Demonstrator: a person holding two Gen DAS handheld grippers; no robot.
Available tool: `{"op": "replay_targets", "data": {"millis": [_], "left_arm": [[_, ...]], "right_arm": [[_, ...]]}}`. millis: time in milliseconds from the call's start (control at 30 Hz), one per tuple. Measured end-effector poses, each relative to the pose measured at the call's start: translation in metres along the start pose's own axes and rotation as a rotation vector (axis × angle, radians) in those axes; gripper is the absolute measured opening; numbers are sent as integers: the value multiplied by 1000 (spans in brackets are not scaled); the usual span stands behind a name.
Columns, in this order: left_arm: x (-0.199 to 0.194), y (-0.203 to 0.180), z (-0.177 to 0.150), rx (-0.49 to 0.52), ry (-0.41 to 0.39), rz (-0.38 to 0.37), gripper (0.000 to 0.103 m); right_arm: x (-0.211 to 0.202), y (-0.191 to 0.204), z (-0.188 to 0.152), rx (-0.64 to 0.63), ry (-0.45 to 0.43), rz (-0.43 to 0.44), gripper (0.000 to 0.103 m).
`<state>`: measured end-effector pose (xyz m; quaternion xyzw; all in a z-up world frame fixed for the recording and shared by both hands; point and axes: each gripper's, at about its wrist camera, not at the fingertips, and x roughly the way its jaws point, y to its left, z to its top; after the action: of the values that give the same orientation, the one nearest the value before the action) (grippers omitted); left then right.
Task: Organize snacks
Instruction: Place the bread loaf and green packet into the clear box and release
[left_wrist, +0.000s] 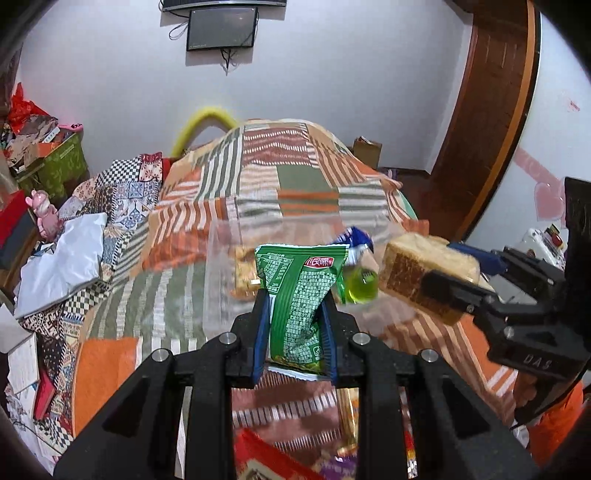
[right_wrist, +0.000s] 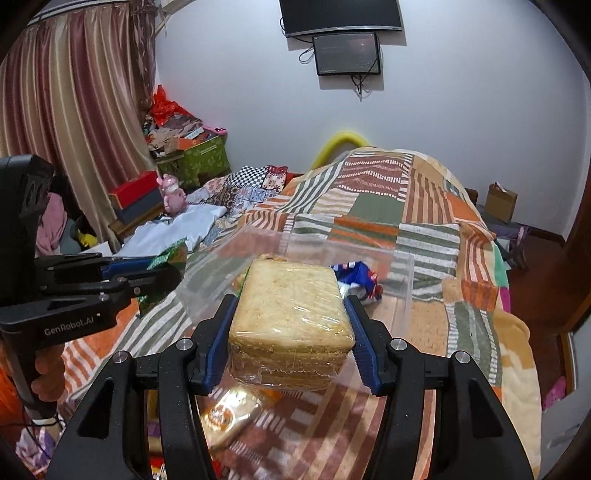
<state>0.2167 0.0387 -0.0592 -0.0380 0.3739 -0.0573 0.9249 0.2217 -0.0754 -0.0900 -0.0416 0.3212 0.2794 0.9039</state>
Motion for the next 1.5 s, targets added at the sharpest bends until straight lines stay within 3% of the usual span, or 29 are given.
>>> {"op": "replay_targets", "data": {"millis": [333, 667, 1167, 1267, 1433, 1500], "left_arm": [[55, 19, 18, -19, 74, 32, 25], [107, 28, 15, 2, 168, 79, 25], [122, 32, 11, 4, 213, 111, 26], [121, 31, 7, 16, 218, 115, 29], [112, 23, 4, 37, 199, 125, 53], [107, 22, 3, 34, 200, 105, 58]], "right_arm": [[40, -13, 8, 20, 68, -2, 54], [77, -14, 8, -7, 141, -12, 54], [95, -14, 1, -28, 196, -24, 53], [94, -15, 0, -25, 201, -27, 54], [89, -12, -3, -47, 219, -54, 54], [85, -12, -4, -58, 213, -68, 55]]}}
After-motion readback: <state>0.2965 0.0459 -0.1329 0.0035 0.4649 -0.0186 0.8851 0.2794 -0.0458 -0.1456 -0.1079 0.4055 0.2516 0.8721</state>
